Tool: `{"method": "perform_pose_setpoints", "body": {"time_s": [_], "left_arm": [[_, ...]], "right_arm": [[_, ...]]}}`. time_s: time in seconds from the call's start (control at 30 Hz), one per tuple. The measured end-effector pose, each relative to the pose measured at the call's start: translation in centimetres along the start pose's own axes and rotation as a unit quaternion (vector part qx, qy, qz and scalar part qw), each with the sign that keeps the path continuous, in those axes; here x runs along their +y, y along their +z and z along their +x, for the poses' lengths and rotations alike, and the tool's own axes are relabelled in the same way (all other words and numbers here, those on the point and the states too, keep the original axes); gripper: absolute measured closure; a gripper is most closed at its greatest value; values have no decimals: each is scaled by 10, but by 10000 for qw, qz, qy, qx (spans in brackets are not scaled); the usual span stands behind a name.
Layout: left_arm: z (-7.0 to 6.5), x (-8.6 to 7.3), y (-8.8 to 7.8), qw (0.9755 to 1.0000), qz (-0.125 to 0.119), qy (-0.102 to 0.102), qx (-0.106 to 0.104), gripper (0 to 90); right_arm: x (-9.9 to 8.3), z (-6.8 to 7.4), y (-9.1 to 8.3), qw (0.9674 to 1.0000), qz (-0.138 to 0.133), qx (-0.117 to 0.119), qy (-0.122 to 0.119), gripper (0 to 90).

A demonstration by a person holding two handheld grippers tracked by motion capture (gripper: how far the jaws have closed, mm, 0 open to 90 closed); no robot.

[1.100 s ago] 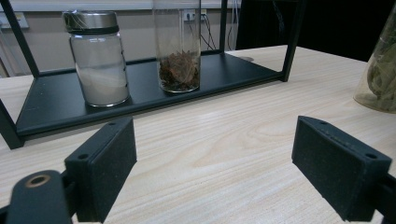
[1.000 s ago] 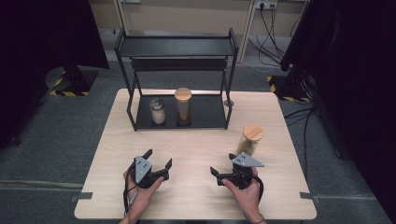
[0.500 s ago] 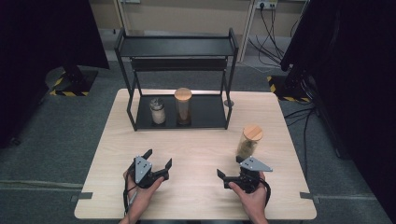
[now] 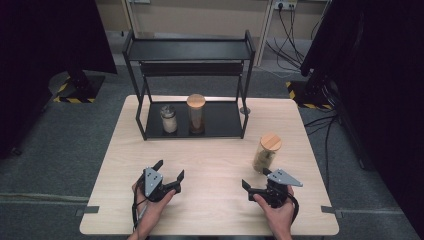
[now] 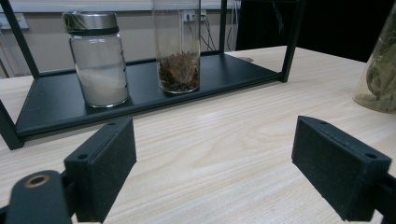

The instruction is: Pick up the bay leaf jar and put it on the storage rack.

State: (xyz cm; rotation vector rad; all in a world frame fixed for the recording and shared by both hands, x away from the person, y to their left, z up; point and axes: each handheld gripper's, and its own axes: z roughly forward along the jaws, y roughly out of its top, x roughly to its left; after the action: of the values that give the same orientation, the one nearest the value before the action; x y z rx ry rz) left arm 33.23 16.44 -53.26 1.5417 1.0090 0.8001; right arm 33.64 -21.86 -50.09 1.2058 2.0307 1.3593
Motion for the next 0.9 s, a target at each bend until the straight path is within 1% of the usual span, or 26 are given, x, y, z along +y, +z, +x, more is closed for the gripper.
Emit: {"method": "perform_pose_setpoints", "body": {"time_s": [0.07,0.13,0.23,0.43,0.57,0.7,0.77,0.9], "left_arm": [[0,0,0,10000,4,-4,6,134],[0,0,0,10000,3,-13,5,133],[1,0,0,10000,0,-36,5,133],[0,0,0,10000,-8,-21,4,133],[1,0,0,10000,-3,-28,7,133],[1,0,0,10000,0,-47,8,133],[1,0,0,10000,-1,-45,6,133],[1,0,0,10000,-6,-41,6,133]], "right_arm": [[0,-4,-3,9999,-4,-121,-11,45],[0,-8,-5,9998,0,-189,15,45],[2,-16,-12,9992,-90,-385,45,45],[9,-27,-17,9973,-270,-675,139,45],[17,-33,-14,9960,-372,-805,123,49],[26,-39,-7,9947,-462,-907,116,73],[32,-41,-4,9943,-503,-930,131,81],[40,-44,3,9936,-550,-981,80,94]]}}
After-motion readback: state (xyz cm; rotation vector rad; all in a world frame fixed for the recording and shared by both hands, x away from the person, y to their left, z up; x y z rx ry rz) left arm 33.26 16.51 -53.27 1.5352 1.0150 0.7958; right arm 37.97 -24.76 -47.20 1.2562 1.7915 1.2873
